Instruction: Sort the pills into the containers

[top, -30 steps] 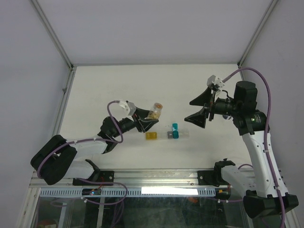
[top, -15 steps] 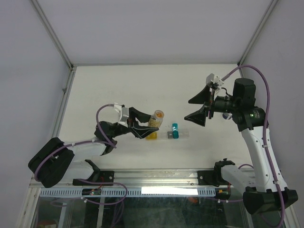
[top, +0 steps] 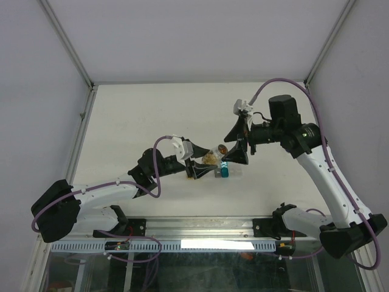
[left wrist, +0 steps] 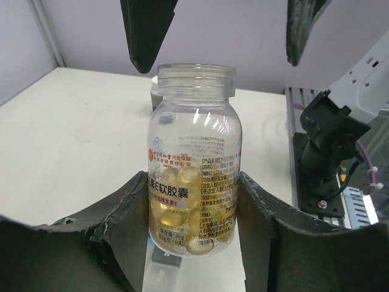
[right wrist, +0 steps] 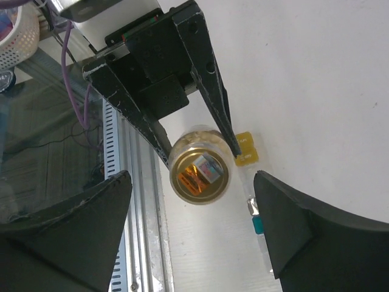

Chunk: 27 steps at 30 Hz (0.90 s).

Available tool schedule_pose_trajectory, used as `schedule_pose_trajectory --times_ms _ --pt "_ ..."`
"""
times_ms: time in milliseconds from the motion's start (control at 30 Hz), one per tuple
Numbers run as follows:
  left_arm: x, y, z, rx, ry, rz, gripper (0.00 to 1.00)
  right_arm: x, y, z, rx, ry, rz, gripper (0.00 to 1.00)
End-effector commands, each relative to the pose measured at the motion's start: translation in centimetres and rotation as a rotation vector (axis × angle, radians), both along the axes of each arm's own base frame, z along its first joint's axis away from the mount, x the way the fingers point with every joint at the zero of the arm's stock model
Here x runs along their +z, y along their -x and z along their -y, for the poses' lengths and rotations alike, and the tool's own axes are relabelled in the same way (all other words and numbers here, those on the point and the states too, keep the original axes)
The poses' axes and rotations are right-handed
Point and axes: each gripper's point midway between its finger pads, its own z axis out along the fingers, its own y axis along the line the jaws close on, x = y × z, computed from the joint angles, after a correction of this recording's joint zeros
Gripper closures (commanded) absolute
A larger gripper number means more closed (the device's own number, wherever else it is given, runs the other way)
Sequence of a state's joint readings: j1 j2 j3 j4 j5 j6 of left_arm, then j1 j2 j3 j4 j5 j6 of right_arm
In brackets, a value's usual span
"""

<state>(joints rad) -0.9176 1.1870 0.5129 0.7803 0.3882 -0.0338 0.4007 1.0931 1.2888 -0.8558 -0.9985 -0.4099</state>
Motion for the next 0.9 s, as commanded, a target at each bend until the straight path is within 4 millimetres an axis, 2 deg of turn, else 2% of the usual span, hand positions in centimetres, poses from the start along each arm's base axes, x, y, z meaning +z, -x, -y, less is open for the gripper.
schedule_pose_trajectory --times_ms 0,133,300,633,867 --pt "1.0 -1.0 0.7 0.040 -0.022 0.059 1.00 -0.1 0.0 -0.4 -0.021 0.051 -0.006 0.17" --pt "0.7 -1.0 1.2 0.029 -0.029 0.052 1.00 -1.5 -0.6 -0.8 -0.060 0.098 -0.040 0.25" --pt "0.6 -0.9 1.4 0.025 -0.031 0.049 1.00 -2.2 -0.8 -0.9 -0.081 0.137 -0.067 0.37" --pt "0.7 -0.8 1.2 0.026 -0.025 0.054 1.00 -2.8 -1.0 -0.7 -0.104 0.167 -0.086 0.37" --pt "0.8 -0.8 1.0 0.033 -0.016 0.056 1.00 -2.8 -0.5 -0.6 -0.085 0.175 -0.102 0.47"
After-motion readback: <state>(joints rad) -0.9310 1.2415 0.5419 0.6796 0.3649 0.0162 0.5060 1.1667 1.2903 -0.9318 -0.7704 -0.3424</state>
